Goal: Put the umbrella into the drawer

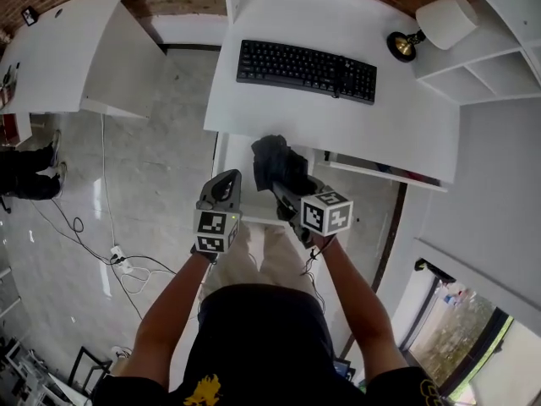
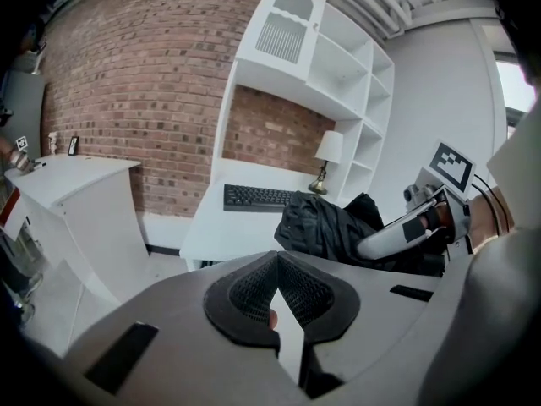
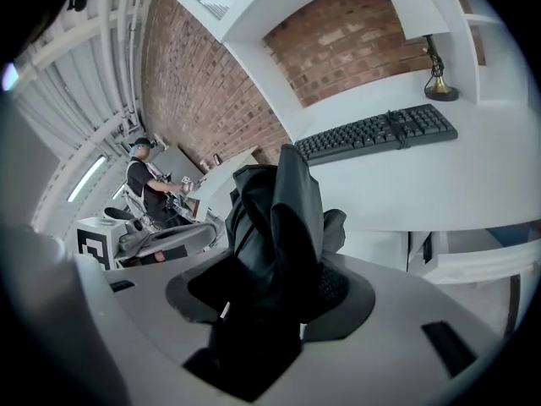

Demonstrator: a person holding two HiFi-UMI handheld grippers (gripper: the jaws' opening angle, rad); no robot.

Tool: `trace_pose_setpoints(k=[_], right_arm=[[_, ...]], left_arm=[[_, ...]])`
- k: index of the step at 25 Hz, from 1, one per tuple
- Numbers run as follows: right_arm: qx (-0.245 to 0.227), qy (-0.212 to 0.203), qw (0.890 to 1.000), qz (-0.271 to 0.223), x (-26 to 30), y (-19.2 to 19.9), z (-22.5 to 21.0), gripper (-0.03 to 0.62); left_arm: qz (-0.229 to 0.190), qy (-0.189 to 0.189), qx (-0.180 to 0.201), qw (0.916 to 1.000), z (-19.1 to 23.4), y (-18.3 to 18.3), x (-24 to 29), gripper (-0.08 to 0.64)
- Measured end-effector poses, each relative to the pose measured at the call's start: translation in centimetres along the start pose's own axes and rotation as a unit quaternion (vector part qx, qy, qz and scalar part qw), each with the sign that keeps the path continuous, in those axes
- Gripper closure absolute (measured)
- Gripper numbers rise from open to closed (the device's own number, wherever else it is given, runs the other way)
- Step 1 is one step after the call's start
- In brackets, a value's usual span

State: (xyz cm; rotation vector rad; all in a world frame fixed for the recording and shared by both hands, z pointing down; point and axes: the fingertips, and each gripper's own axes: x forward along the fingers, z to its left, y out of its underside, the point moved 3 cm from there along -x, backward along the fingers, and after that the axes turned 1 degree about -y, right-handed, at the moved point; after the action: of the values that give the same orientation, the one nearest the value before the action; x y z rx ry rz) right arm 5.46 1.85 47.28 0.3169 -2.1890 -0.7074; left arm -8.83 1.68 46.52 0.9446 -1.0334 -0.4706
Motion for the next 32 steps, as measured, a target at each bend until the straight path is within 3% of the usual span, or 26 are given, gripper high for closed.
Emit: trace_pose_setpoints(k=[7,16,21,32], right_arm=[[-0.025,0.005,0.999,0.034,2.6,1.9,-0.8,0.373],[-0.051,0.028,0.996,0.068,5.3,3.8,-2.1,0.373],[-0.024,0.037,0.996,0.083,6.7,5.8,-3.5,0.371],[-0.022,0.05,0.992,0.112,9.9,7.6,-6.3,0.371]], left_arm=[[0.024,-0.036,-0.03,0.9986,2.9,2.5,1.2,0.543],[0.026,-0.042,-0.037,0.9981,4.0,4.3,3.1,0.543],[0.027,-0.05,-0.037,0.9977,4.8,5.2,4.1,0.543],[0.032,-0.052,-0.042,0.9972,5.5,7.0,6.3,0.543]])
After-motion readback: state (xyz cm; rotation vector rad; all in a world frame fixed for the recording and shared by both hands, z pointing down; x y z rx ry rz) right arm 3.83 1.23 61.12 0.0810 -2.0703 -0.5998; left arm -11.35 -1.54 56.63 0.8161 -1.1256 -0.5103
